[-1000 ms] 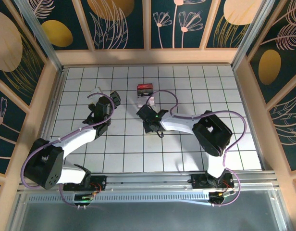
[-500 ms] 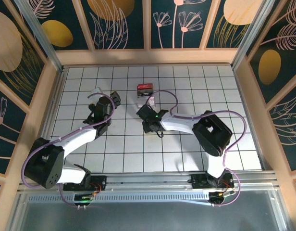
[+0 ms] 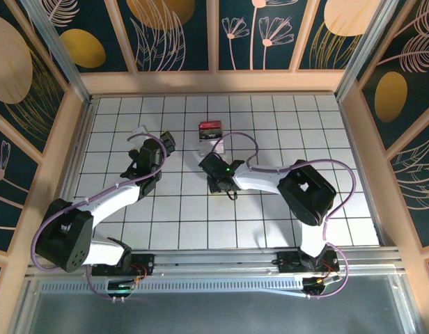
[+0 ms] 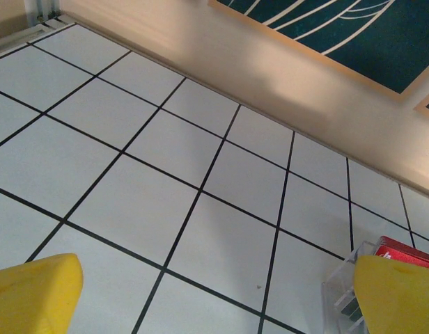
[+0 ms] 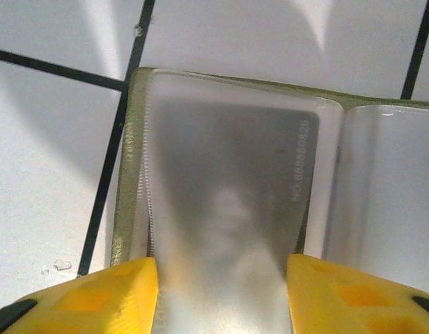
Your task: Take the credit cards out of the card holder
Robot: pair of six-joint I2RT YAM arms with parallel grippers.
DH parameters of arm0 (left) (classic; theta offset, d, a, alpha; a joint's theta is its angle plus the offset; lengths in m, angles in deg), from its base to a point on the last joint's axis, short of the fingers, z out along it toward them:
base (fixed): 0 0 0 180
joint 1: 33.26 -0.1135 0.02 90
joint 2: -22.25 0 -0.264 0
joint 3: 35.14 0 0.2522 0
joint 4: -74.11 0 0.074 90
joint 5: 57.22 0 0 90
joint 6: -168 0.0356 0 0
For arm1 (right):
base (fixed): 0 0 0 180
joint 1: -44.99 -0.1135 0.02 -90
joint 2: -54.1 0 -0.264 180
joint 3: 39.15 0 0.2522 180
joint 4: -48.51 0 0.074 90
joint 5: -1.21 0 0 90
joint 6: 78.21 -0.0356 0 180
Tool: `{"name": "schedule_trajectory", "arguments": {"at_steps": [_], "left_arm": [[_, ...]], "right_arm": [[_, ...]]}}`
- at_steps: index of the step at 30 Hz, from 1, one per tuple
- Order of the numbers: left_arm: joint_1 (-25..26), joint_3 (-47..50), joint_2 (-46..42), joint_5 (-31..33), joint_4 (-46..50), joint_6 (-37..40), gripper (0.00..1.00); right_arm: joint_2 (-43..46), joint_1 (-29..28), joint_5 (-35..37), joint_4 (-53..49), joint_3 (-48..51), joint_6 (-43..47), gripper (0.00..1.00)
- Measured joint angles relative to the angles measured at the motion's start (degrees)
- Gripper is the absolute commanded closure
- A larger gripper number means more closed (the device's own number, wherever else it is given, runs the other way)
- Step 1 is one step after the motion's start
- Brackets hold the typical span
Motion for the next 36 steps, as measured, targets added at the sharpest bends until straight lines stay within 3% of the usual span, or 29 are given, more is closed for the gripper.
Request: {"name": "schedule_trajectory", "arguments": {"at_steps": [3, 10, 22, 36], "left_arm": [[0.0, 0.0, -0.2, 0.0, 0.0, 0.2, 0.01], [0.0, 0.0, -1.4, -0.1, 0.0, 1.3, 0.01], [0.0, 0.0, -3.3, -0.6, 0.0, 3.5, 0.01], [1.0, -0.2, -3.1, -6.1, -0.9, 9.4, 0.01]], "right_arm": [[0.0, 0.5, 0.0, 0.2, 0.2, -0.2, 0.61], [0.4, 0.8, 0.5, 0.3, 0.2, -0.2, 0.63], [1.6, 2.9, 7.2, -2.9, 0.2, -2.6, 0.53], [7.0, 9.2, 6.9, -2.4, 5.5, -4.4, 0.54]]}}
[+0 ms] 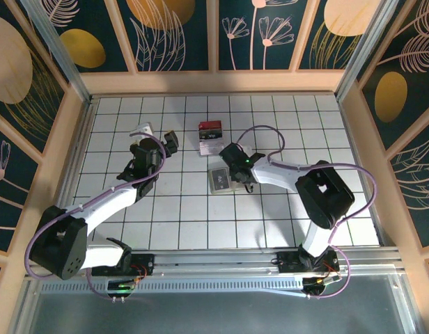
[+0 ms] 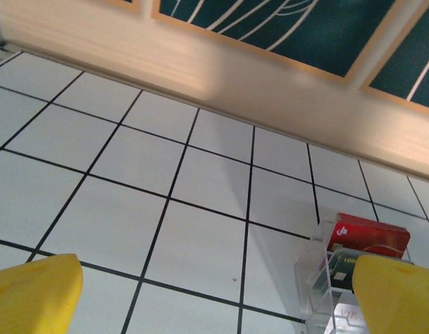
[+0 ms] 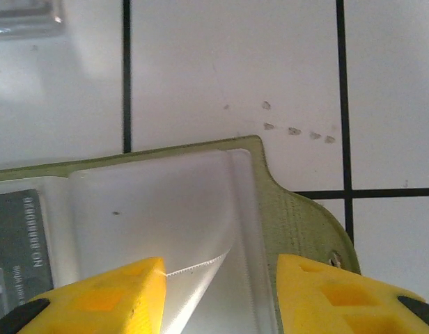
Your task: Take the credit cards out of the card holder
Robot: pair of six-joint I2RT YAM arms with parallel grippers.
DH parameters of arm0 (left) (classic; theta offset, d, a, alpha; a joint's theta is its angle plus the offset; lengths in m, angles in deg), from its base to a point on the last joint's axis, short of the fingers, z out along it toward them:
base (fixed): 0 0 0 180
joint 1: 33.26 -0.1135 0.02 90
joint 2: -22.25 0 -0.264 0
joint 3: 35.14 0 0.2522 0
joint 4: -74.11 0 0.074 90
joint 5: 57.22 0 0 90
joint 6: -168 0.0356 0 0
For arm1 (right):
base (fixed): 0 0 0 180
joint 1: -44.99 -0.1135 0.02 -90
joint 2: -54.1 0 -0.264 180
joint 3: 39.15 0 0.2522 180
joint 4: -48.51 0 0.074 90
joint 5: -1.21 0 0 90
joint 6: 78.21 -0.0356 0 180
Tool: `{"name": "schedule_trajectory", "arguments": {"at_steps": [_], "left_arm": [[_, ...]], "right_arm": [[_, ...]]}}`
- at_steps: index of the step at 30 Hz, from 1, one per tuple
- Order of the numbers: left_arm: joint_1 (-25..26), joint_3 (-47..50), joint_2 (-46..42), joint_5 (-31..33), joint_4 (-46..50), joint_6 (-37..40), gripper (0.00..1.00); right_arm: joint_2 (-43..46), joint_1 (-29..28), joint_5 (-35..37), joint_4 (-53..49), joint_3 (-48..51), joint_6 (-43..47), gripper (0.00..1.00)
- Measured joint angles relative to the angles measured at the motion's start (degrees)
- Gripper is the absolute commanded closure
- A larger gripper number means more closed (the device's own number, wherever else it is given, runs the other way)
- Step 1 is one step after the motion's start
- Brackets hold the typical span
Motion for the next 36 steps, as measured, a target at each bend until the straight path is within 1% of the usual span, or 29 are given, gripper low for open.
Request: {"name": "schedule_trajectory", "arguments": {"at_steps": [2, 7, 10, 19, 25, 29, 36], "left_arm": [[2.2, -0.7, 0.7, 0.5, 0.0, 1.7, 0.01], [9.9, -3.7, 4.9, 2.5, 0.8, 5.7, 0.01], [13.0, -3.8, 6.6, 3.0, 1.3, 6.7, 0.01], [19.8, -2.2, 10.0, 3.2, 2.3, 7.3, 0.01], [22.6, -1.9, 13.9, 3.0, 3.5, 6.9, 0.01], [22.9, -1.9, 15.7, 2.8, 3.9, 6.2, 0.01], [22.9, -1.9, 17.9, 2.6, 3.9, 4.3, 0.01]], "right_arm": [[0.2, 0.5, -0.5, 0.4, 0.7, -0.1, 0.55], [1.9, 1.7, -1.8, 1.0, 2.5, -0.4, 0.57], [3.4, 3.2, -3.0, 1.8, 3.7, -0.8, 0.58], [8.3, 7.6, -5.5, 2.9, 6.0, -2.1, 0.62], [12.5, 9.7, -6.8, 4.2, 6.0, -3.2, 0.64], [13.7, 10.2, -8.6, 5.6, 6.0, -3.4, 0.67], [13.7, 10.2, -14.6, 8.9, 6.9, -3.6, 0.71]]}}
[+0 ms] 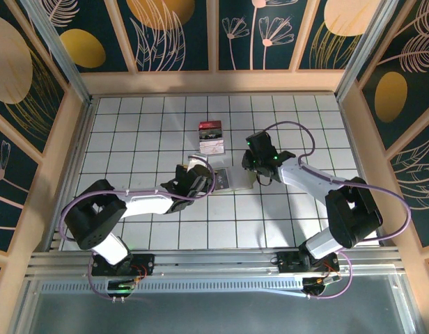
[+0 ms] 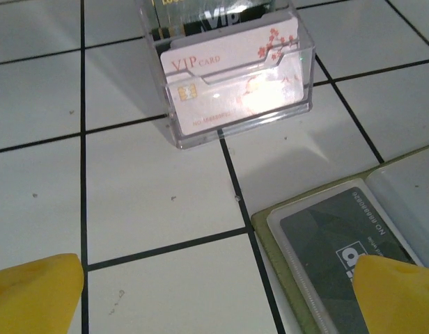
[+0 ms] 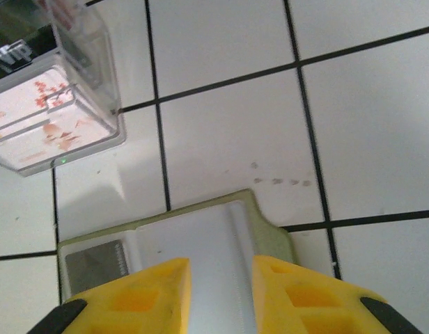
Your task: Take the credit cards out of the card holder
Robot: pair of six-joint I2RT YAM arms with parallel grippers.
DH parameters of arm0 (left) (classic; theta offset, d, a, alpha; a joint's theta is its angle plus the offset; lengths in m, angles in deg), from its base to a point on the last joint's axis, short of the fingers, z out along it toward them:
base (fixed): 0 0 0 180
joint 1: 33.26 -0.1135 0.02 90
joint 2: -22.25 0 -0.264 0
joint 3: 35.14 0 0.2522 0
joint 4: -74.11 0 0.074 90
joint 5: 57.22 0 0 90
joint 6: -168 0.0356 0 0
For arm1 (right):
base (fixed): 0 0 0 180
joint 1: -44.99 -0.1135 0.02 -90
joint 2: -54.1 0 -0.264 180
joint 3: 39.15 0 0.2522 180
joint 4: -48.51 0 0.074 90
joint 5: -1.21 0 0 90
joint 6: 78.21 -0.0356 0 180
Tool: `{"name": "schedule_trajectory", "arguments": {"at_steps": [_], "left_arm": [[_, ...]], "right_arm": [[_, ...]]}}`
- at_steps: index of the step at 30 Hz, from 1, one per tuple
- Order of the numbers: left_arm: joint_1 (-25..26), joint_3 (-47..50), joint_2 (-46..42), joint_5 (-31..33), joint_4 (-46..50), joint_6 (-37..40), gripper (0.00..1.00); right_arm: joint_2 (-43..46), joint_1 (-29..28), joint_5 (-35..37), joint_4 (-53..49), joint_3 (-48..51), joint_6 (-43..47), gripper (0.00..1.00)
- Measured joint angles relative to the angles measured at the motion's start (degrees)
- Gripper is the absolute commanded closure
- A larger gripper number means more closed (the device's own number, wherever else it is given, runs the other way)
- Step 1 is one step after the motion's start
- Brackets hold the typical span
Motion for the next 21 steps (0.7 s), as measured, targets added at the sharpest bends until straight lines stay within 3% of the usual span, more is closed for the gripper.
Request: {"name": "schedule_trajectory", "arguments": {"at_steps": [21], "left_arm": [[0.0, 0.0, 3.4, -1.0, 1.0, -6.8, 0.01]], "right_arm": [[-2.2, -2.0, -11.4, 5.2, 0.7, -0.9, 0.73]]}}
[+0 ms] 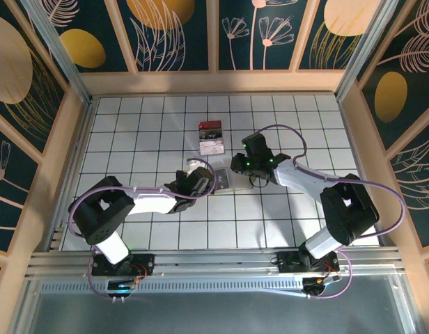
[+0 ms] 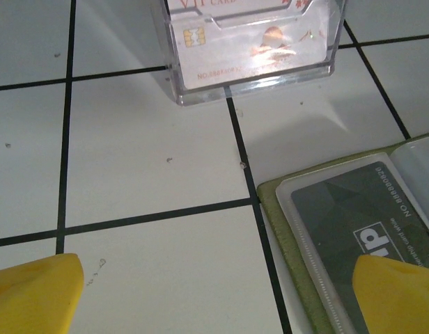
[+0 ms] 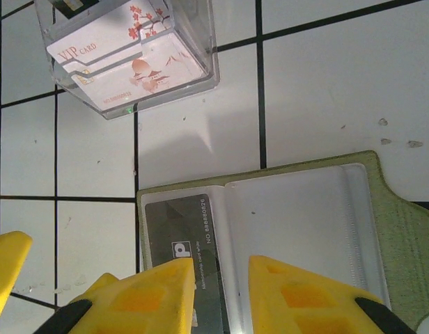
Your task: Take the credit cards out of the card holder
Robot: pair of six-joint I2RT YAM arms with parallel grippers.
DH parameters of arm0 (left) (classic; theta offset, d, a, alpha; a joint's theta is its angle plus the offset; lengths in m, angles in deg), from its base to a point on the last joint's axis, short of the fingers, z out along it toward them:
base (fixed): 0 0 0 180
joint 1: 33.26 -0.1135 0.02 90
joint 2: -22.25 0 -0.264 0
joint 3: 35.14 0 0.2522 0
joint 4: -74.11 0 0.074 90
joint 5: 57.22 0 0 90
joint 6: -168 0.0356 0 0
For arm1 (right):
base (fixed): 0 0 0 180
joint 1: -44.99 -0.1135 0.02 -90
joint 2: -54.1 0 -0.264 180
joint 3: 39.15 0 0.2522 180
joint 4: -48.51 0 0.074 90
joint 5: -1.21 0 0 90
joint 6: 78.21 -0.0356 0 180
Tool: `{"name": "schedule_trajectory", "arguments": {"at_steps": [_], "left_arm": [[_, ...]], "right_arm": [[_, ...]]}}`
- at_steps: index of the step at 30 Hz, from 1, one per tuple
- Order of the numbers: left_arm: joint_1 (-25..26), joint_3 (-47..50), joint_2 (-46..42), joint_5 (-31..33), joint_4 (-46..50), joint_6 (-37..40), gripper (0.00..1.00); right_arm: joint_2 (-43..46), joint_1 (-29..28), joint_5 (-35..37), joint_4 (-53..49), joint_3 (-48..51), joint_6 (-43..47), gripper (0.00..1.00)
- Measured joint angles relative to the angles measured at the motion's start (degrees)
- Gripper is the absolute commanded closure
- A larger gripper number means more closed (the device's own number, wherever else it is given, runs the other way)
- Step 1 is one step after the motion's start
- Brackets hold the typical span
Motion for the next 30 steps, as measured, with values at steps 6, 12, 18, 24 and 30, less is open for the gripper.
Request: {"name": "schedule_trajectory", "arguments": {"at_steps": [6, 12, 18, 24, 30], "left_arm": [[0.0, 0.0, 0.3, 0.0, 0.0, -0.9, 0.01], [0.0, 0.0, 1.1, 0.0, 0.0, -1.0, 0.01], [0.0, -0.2, 2.1, 0.0, 0.0, -1.0, 0.01], [0.0, -0.2, 3.4, 0.0, 0.2, -1.2, 0.01], [0.0, -1.2, 4.8, 0.0, 1.0, -1.2, 0.01]], "right_arm": [[-1.6, -0.4, -2.4, 0.3, 0.0, -0.1, 0.74], [-2.3, -0.5, -4.8, 1.6, 0.7, -0.7, 0.73], [-3.4, -0.5, -7.5, 3.6, 1.8, -1.7, 0.73], [-6.3, -0.5, -9.5, 4.7, 2.5, -1.9, 0.74], [-8.3, -0.5, -11.0, 6.0, 2.5, -2.1, 0.74]]}}
